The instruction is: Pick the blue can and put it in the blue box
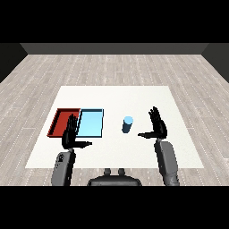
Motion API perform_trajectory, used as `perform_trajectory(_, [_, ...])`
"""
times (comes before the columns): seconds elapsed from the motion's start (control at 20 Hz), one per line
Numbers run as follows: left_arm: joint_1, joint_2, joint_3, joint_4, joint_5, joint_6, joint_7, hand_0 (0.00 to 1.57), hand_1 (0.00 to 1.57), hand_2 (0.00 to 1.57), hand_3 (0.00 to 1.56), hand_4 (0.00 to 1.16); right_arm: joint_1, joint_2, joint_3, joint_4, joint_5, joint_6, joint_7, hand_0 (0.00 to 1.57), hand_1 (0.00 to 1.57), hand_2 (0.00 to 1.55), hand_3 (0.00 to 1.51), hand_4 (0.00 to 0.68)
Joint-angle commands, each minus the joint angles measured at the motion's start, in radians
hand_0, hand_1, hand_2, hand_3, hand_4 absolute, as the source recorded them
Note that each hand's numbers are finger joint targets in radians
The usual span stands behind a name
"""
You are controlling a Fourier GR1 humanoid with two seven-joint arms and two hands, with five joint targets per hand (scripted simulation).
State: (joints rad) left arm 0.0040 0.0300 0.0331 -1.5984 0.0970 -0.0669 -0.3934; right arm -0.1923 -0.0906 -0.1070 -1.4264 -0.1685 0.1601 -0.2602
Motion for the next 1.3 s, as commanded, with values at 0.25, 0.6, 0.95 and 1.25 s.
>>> perform_trajectory(0.25, [-0.028, 0.007, 0.026, 0.072, 0.029, -0.034, -0.058, 0.0, 0.0, 0.0, 0.0, 0.0, -0.051, -0.028, -0.04, 0.203, -0.006, 0.066, -0.143, 0.0, 0.0, 0.0, 0.0, 0.0])
perform_trajectory(0.6, [-0.068, 0.027, 0.05, 0.107, 0.054, -0.032, -0.046, 0.0, 0.0, 0.0, 0.0, 0.0, -0.089, -0.003, -0.027, 0.165, -0.045, 0.019, -0.002, 0.0, 0.0, 0.0, 0.0, 0.0])
perform_trajectory(0.95, [-0.005, -0.002, 0.006, -0.022, 0.047, 0.006, 0.013, 0.0, 0.0, 0.0, 0.0, 0.0, -0.142, 0.005, -0.037, 0.308, -0.046, 0.012, -0.05, 0.0, 0.0, 0.0, 0.0, 0.0])
perform_trajectory(1.25, [0.02, -0.013, 0.001, -0.003, 0.028, 0.009, -0.035, 0.0, 0.0, 0.0, 0.0, 0.0, -0.226, 0.031, -0.057, 0.422, -0.066, -0.019, -0.065, 0.0, 0.0, 0.0, 0.0, 0.0])
